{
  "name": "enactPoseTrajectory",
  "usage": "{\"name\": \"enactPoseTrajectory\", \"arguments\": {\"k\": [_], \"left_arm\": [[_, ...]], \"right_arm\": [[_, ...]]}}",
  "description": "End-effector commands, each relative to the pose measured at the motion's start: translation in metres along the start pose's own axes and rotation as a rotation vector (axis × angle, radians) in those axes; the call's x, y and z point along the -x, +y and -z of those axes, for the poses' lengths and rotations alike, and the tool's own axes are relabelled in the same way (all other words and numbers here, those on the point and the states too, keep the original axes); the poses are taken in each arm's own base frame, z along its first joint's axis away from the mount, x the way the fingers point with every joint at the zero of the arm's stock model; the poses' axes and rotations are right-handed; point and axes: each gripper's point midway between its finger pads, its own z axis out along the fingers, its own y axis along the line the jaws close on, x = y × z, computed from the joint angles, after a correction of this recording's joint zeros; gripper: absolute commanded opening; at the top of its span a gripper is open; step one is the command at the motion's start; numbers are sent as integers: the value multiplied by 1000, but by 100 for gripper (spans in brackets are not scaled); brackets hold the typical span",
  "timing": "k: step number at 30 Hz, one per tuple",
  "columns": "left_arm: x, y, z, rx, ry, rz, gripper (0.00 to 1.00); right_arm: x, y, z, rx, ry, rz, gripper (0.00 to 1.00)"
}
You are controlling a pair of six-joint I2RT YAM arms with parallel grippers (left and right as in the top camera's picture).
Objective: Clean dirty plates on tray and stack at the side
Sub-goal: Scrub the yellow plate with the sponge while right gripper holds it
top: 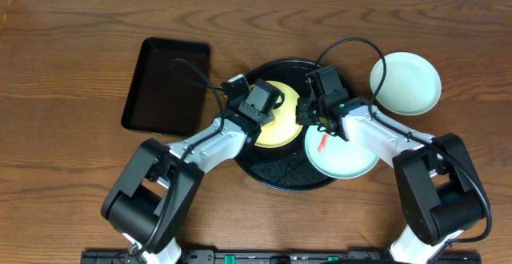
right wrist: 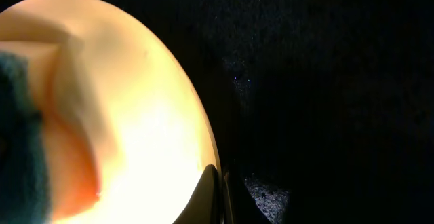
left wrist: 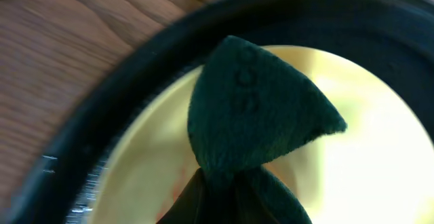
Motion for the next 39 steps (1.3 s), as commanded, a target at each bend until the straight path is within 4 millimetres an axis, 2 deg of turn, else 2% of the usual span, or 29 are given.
{"name": "enactPoseTrajectory", "arguments": {"k": [1,7,10,14,18,21,25,31,35,39], "left_arm": [[29,40,4,170,-139,-98,8],[56,45,36,203,-237,-101,8],[63,39,45,172,-252,-86,8],[51,9,45,8,-165,-62,8],[25,-41,49,-258,6,-46,8],[17,-58,54,-351,64,-26,8],[9,-54,45,-331,91,-14,8],[-13,-39,15,-253,150,-7,8],[-22,-17,-3,-147,156,-20,8],[-18,13,-7,-1,108,-23,8]], "right_arm": [[1,-13,-1,-78,-13,16,1],[0,-15,-1,-85,-9,16,1],[0,-15,-1,-85,-9,16,1],[0,-15,-1,-85,-10,16,1],[0,-15,-1,-84,-11,16,1],[0,-15,-1,-84,-11,16,1],[0,-15,-1,-84,-11,15,1],[0,-15,-1,-84,-9,16,1],[0,-15,-1,-85,-8,15,1],[-1,-15,-1,-86,-6,15,1]]}}
